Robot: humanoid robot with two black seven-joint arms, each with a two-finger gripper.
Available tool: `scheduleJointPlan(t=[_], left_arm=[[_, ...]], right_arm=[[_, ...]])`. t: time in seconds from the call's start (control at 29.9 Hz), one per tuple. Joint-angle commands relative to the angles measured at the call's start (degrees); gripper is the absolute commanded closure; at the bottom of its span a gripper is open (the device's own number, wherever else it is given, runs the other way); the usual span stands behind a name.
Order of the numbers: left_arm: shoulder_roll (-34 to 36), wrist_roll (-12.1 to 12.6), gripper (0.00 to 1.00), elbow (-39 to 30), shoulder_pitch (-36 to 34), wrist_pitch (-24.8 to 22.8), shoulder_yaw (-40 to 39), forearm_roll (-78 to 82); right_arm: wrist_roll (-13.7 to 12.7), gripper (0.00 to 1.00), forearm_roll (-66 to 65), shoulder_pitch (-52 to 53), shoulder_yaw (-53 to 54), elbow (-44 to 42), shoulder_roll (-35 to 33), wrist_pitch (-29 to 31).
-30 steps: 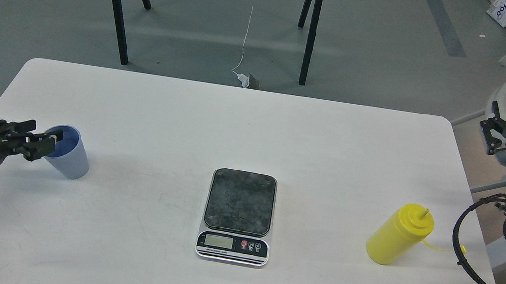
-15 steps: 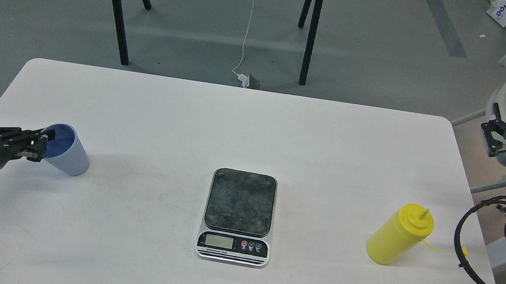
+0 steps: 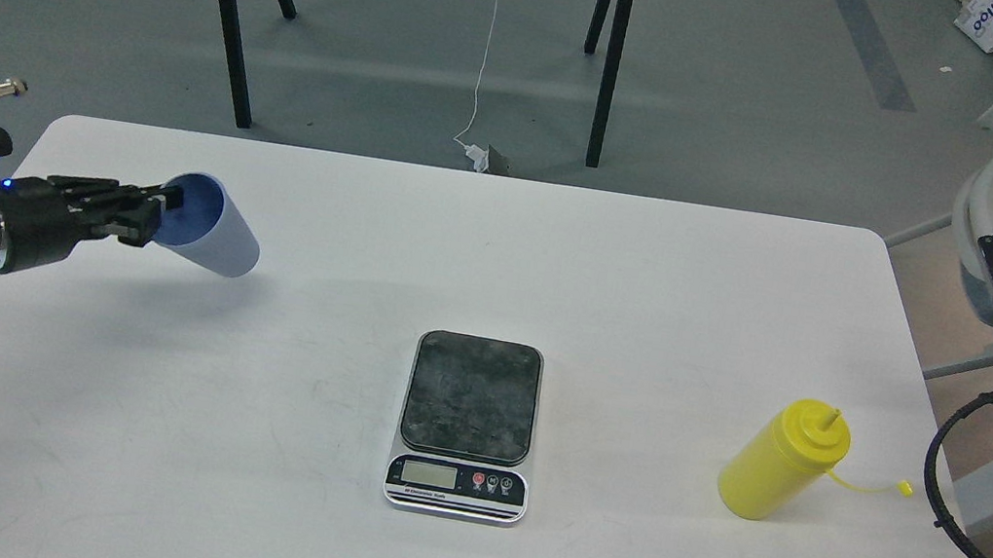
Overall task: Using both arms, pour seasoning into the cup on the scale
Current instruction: 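Carry the blue cup over the scale and lower it onto the scale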
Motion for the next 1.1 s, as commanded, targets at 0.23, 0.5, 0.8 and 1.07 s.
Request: scheduleJointPlan(t=[0.23,0.5,0.8,1.07], left_arm=[[-9.96,1.42,1.0,-16.68,-8.96,-11.68,-0.1,25.6],[-19.91,4.25,0.99,-14.14,-9.4,-15.29,-0.01,28.08],[-27.56,4.87,0.99,-5.62,-8.79,-15.38,0.17,28.17],[-28.35,4.86,0.96,-4.11,-8.79,-15.46,0.96,28.17]], right_arm=[[1.14,0.0,0.07,-2.64,0.72,1.21,-3.14,0.0],[1.14,0.0,0.07,-5.1,2.21,2.0,-4.72,0.0],[1.14,0.0,0.07,-5.99,2.65,2.09,-4.9,0.0],[1.14,0.0,0.07,-5.99,2.65,2.79,-4.9,0.0]])
